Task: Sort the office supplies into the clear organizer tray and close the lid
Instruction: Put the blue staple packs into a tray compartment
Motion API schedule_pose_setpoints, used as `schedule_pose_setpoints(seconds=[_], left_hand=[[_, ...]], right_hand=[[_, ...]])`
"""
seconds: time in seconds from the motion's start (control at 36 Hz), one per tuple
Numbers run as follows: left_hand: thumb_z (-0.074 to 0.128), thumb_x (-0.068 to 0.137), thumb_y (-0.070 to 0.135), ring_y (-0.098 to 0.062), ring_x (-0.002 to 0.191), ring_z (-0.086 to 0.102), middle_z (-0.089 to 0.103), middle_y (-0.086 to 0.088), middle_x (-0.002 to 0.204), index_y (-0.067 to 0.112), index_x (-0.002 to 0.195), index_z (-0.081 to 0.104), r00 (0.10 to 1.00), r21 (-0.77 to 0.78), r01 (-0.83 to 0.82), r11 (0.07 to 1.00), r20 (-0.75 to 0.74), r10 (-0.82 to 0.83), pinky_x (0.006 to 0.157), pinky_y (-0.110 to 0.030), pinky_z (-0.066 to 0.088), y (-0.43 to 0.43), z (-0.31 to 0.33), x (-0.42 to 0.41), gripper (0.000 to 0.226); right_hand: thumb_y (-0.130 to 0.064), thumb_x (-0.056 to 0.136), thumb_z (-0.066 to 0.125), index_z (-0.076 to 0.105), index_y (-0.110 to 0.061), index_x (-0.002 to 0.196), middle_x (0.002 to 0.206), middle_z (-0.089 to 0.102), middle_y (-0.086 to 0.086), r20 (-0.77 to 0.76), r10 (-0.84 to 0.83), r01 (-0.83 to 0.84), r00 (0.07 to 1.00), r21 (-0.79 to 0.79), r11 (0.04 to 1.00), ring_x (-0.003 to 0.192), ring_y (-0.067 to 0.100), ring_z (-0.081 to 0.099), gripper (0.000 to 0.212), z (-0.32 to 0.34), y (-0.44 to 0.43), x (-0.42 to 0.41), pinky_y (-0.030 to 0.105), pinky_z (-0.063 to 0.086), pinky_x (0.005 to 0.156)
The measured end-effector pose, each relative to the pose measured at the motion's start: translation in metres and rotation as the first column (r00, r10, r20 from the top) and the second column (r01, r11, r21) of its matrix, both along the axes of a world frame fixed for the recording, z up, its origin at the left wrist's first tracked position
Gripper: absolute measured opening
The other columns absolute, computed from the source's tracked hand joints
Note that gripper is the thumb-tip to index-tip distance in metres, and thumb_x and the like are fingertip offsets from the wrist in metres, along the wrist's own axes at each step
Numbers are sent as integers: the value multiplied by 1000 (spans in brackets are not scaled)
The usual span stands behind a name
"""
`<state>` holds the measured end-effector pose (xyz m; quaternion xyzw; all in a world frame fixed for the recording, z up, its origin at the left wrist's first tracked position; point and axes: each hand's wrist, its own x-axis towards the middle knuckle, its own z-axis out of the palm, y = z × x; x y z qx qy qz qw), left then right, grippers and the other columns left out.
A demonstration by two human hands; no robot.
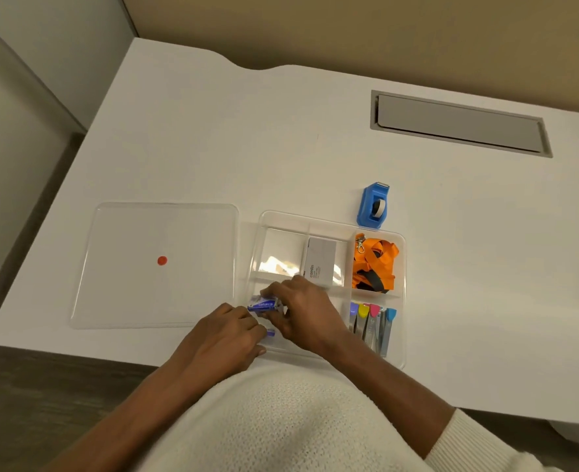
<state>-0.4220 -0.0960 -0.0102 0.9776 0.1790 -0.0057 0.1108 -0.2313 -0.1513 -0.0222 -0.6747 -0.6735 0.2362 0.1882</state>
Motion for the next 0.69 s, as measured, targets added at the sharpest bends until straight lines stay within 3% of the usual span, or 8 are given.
schedule_pose_setpoints(seconds=[0.08,0.19,0.31,0.42,0.5,0.58,0.69], left_hand=[[96,56,51,-5,60,69,76,14,75,33,79,81,990,-37,-111,993,83,114,49,-19,53,-2,5,-6,33],[71,78,48,-6,62,67,74,12,78,30,88,77,942,-192,-276,942,139,305,50,-22,58,-7,8,-17,22],[71,85,40,-6,70,66,73,14,84,31,94,75,899,-289,-374,881,118,421,57,-27,59,-6,12,-18,13],[81,84,32,-6,67,62,71,10,82,28,91,74,879,-270,-416,868,126,460,56,-20,51,-4,11,-15,11],[87,80,30,-7,69,64,72,9,84,25,91,76,880,-225,-415,881,144,452,56,-22,56,-2,12,-12,16],[90,75,29,-10,72,65,73,8,83,22,90,78,912,-134,-358,924,159,377,53,-20,52,1,12,-10,19],[86,79,35,-9,78,64,73,9,88,23,93,79,938,-95,-313,945,125,323,57,-18,50,2,7,-10,20]], right_hand=[[-26,88,70,70,-16,113,99,72,4,94,119,-118,988,-14,993,88,22,62,27,-3,2,-7,38,56,70],[-29,90,66,69,-14,105,89,71,4,71,176,-172,982,-64,983,77,22,64,21,-5,1,-13,42,57,68],[-30,93,61,70,-15,103,84,74,2,-8,155,-155,988,-92,984,71,20,67,20,-3,3,-12,39,57,67],[-26,96,63,70,-15,110,88,77,3,-22,123,-125,992,-103,987,71,19,69,19,-1,8,-6,35,59,72],[-22,98,66,72,-13,114,96,78,4,-41,52,-54,998,-70,996,78,16,70,20,3,14,1,28,58,76],[-23,100,63,71,-12,120,105,75,6,8,18,-17,1000,-50,999,88,21,69,24,2,19,6,36,58,81],[-28,104,51,68,-10,121,101,69,8,100,123,-116,987,-79,990,87,23,63,30,-2,21,7,40,56,78]])
